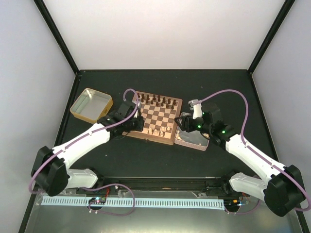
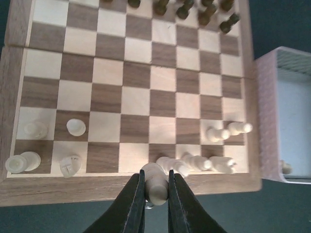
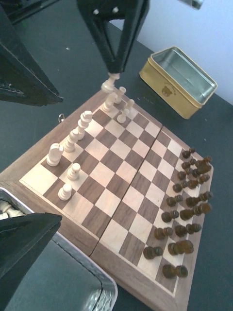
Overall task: Set up the chess pieces on the board
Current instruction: Place the chess piece on the chessboard.
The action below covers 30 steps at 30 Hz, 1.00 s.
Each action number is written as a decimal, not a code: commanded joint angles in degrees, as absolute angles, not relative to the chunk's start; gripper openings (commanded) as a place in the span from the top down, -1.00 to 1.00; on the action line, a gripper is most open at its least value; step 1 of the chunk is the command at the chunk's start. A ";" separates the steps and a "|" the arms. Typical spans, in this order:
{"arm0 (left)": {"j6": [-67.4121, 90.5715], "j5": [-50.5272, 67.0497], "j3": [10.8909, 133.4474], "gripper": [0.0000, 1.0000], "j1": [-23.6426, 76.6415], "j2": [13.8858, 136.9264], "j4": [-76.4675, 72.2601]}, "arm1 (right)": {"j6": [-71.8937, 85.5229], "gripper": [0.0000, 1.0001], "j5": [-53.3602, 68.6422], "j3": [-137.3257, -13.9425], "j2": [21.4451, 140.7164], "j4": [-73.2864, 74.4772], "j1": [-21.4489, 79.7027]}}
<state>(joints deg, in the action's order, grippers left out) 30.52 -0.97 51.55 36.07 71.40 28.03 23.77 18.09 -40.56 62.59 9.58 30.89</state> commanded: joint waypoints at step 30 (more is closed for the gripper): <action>27.11 0.26 46.52 0.78 36.11 84.58 19.73 | 27.33 -0.22 13.70 -38.68 63.39 9.12 31.11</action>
<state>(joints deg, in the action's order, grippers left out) 28.42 -0.67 46.50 36.07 83.74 20.53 26.87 14.44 -39.27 63.09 9.87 30.89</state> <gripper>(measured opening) 0.117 0.609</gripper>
